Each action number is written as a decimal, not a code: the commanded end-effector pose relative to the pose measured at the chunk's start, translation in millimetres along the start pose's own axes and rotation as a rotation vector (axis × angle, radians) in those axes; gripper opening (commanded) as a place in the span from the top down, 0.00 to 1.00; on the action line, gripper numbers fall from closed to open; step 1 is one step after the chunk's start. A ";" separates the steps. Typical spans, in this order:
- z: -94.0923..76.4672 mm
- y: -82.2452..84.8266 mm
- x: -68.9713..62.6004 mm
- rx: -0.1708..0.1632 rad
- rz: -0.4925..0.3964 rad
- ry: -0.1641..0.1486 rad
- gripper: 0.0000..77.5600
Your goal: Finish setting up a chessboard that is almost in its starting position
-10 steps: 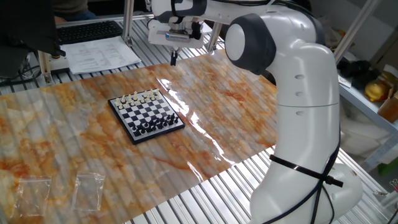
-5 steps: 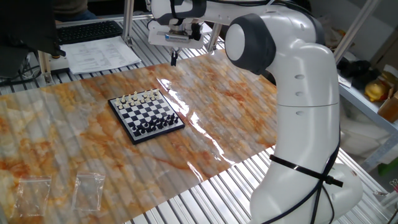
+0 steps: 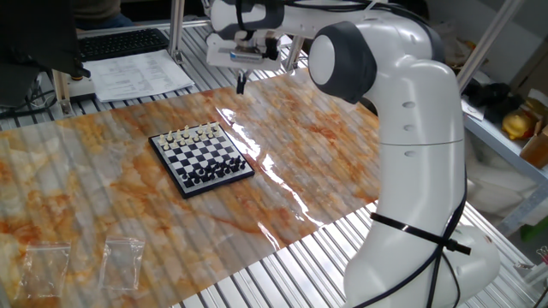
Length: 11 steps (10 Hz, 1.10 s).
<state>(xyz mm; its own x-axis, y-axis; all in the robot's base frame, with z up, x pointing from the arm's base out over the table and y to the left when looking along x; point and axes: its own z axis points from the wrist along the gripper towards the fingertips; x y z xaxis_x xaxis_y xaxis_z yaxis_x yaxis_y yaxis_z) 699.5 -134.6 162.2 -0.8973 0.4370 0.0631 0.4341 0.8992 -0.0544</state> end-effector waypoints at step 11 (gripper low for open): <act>51.2 1.9 6.6 -0.088 0.001 -0.091 1.00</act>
<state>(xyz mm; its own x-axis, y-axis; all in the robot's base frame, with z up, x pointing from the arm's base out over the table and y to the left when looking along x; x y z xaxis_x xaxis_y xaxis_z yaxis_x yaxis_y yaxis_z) 690.9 -132.9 113.4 -0.9040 0.4275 0.0000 0.4275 0.9040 0.0033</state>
